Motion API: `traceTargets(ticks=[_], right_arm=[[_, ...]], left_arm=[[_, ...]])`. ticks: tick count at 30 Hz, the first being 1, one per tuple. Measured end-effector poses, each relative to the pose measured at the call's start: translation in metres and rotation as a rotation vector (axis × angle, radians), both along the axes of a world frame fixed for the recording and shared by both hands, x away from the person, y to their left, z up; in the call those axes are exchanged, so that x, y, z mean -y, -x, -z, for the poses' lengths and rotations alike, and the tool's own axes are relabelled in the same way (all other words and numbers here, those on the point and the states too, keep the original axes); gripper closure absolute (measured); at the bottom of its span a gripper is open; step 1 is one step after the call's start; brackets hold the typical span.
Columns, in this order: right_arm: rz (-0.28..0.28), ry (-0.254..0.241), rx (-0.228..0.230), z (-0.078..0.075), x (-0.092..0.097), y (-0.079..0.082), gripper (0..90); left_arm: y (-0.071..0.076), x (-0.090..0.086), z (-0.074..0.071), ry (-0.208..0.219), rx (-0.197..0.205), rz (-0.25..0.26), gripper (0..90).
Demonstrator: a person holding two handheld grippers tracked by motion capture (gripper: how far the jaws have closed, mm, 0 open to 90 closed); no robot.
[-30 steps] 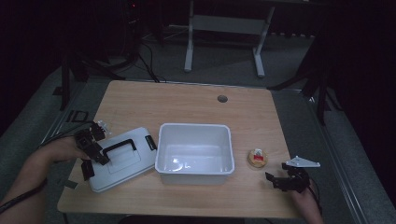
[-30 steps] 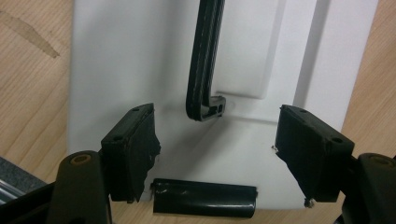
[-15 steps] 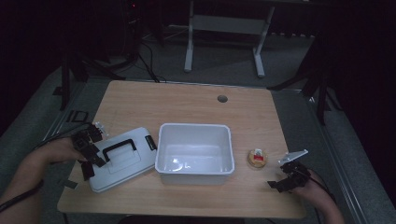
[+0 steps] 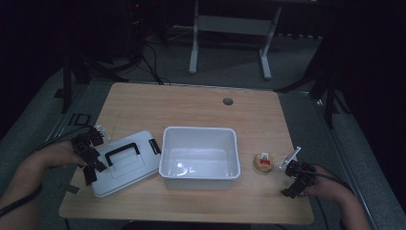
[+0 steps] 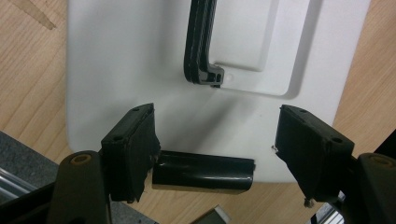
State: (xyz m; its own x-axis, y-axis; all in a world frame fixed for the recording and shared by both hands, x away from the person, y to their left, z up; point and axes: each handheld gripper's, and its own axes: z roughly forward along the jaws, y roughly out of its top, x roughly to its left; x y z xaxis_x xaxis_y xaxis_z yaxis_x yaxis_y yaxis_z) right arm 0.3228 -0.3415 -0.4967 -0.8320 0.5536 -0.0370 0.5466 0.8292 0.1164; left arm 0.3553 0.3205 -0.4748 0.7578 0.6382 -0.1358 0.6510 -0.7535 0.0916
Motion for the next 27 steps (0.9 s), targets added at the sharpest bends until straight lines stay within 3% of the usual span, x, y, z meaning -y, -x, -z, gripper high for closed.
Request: traceTargets(ticks=[8, 16, 27], right_arm=[[-0.058, 0.058, 0.020, -0.010, -0.004, -0.011, 12.9], [-0.068, 0.060, 0.008, -0.018, -0.011, -0.024, 11.7], [-0.105, 0.061, 0.025, -0.020, -0.030, -0.042, 11.2]], left_arm=[[0.000, 0.001, -0.001, 0.009, 0.000, 0.002, 29.0], [0.001, 0.001, -0.001, 0.006, 0.003, 0.000, 29.0], [0.002, 0.000, 0.000, 0.008, -0.005, -0.002, 29.0]])
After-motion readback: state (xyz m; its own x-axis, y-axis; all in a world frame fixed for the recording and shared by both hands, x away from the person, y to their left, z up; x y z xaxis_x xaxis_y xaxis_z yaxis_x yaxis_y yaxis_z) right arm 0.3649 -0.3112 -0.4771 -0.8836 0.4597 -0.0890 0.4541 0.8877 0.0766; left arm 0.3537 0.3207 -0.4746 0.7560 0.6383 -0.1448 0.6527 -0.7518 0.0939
